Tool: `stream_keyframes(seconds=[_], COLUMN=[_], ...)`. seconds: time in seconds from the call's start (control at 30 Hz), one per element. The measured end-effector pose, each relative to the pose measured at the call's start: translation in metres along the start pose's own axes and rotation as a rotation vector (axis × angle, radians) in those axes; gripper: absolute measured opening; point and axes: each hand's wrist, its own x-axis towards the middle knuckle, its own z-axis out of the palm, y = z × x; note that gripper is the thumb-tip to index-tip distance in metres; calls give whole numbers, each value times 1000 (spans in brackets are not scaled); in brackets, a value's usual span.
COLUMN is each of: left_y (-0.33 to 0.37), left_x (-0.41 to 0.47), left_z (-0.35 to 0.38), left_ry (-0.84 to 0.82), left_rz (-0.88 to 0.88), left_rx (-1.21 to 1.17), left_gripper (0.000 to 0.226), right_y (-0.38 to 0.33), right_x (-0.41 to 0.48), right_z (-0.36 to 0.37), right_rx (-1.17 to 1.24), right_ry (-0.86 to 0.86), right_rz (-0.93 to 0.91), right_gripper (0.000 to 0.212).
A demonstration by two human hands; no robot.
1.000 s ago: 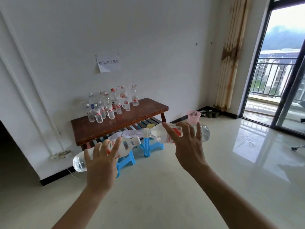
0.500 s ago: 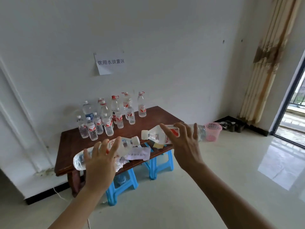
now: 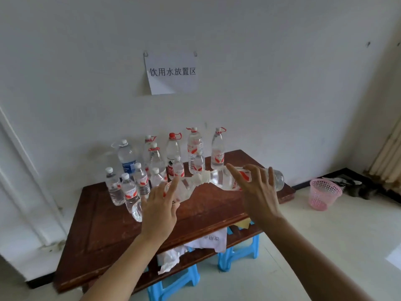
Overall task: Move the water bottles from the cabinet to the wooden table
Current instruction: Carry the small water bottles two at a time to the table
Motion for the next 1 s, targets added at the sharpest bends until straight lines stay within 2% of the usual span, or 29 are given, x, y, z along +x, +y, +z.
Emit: stream_keyframes(seconds=[0.2,0.37,0.47,0.73,0.87,1.0], left_y=[-32,-44,-50,-60,-67,-80], left_x=[105,162,192,228,229,230], left_z=[66,134,182,271,305,328], left_ry=[-74,-58,-31,-53,-49,-66], left_rz=[12,-15,-96,-429,-582,-598], left_rx=[-102,-214,-230,-247,-315,-326], left_gripper=[84,82,83,85,90,93], right_y=[35,72,95,140,137,123], right_x=[69,112,138,189,203,203], right_z=[71,150,209,335,387,421], right_rx=[7,65,195,612,754,872], right_ry=[-55,-123,-131,-384,-474,-518], right_rz=[105,163,197,223,363,488], right_gripper=[103,106,107,89,82,85])
